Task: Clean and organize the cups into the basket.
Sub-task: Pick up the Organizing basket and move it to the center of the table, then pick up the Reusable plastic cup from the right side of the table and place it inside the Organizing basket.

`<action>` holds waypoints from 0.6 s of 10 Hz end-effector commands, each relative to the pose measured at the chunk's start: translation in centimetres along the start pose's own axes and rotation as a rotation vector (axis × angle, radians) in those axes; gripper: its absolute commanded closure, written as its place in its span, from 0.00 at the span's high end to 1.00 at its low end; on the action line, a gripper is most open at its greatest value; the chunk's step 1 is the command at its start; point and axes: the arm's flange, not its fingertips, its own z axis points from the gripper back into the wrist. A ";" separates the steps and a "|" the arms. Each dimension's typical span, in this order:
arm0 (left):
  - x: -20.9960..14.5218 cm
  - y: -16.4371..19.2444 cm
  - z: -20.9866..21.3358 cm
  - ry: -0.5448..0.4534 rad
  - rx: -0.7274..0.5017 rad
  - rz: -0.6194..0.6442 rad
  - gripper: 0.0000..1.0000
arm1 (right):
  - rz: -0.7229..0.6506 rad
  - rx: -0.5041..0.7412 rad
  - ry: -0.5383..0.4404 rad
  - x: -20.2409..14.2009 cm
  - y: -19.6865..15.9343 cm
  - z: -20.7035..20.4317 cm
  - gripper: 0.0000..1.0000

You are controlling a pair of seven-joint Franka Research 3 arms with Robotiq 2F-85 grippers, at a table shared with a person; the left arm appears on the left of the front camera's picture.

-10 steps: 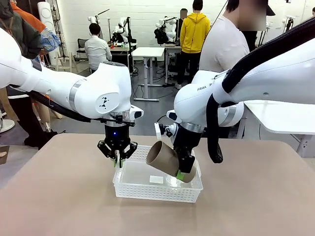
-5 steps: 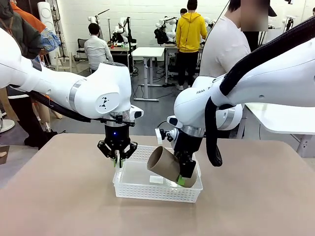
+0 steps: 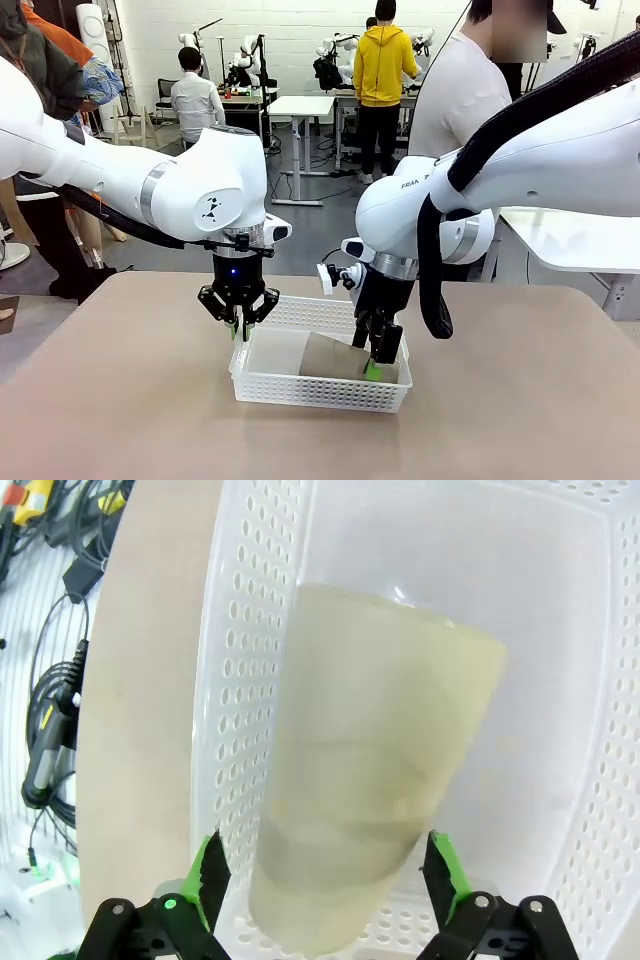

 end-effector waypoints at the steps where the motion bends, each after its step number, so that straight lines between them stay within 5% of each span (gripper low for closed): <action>1: -0.1 -0.2 0.0 -0.004 0.000 0.012 0.00 | 0.016 0.020 -0.027 -0.2 -0.1 0.2 1.00; 4: -0.1 -0.2 0.0 -0.004 0.000 0.012 0.00 | 0.021 0.003 -0.043 -0.6 0.5 0.9 1.00; 6: -0.1 -0.2 0.0 -0.004 0.000 0.012 0.00 | 0.014 -0.151 -0.122 -2.3 2.9 5.6 1.00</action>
